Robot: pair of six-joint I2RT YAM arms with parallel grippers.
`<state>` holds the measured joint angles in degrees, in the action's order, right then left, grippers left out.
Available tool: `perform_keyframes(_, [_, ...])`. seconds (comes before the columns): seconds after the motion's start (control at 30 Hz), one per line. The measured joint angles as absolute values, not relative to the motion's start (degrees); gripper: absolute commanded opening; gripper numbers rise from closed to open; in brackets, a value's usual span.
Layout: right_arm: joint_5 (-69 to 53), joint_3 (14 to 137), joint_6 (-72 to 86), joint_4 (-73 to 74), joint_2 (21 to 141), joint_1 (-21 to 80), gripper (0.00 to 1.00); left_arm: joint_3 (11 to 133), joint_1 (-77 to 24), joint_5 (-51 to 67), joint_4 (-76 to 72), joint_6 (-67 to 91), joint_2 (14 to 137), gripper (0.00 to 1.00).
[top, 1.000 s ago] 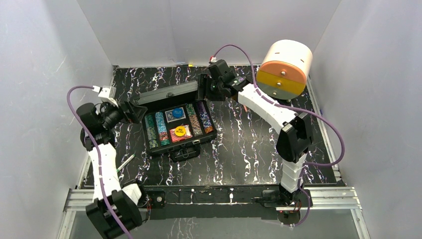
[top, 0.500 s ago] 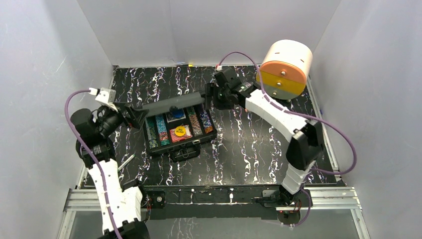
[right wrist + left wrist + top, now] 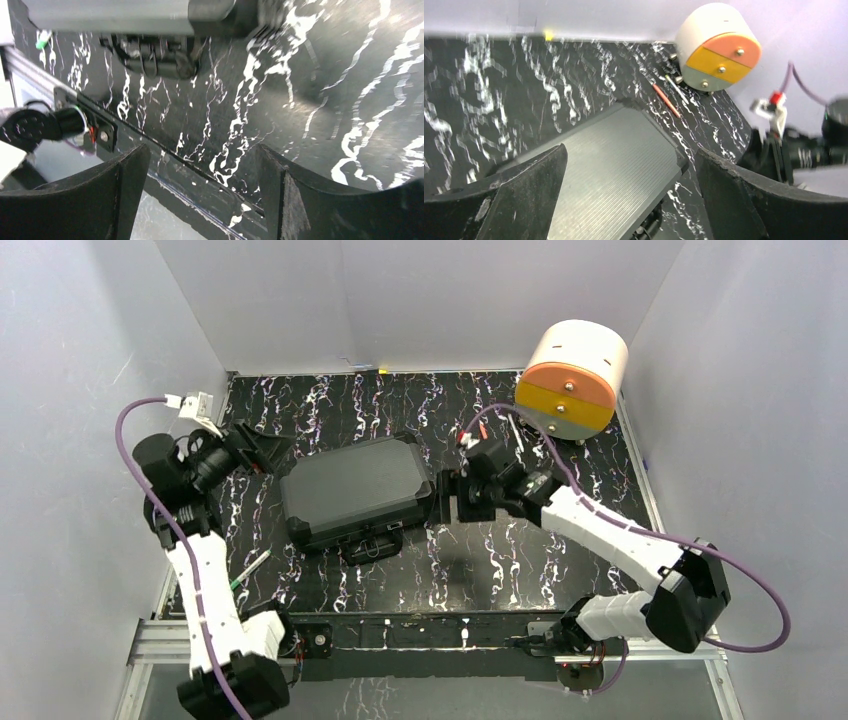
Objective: Pack up texas hold em set
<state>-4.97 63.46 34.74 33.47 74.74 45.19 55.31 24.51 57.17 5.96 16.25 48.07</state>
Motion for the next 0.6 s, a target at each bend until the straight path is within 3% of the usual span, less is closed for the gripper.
perform_keyframes(0.13, [-8.47, 52.88, 40.05, 23.11, 74.52, 49.3, 0.9, 50.52, 24.18, 51.48, 6.11, 23.81, 54.02, 0.93])
perform_keyframes(0.2, [-8.99, 49.6, 42.81, 17.74, 75.16, 51.68, 0.91, 47.81, 23.33, 47.53, 7.46, 27.16, 54.92, 0.98])
perform_keyframes(0.4, [-8.84, 45.89, 51.99, -2.13, 82.81, 59.0, 0.95, 42.17, 13.21, 35.18, 10.11, 33.56, 56.21, 0.98])
perform_keyframes(0.6, [-8.54, 45.87, 57.87, -15.84, 91.64, 61.73, 0.95, 39.72, 4.45, 26.02, 13.34, 34.57, 58.26, 0.67])
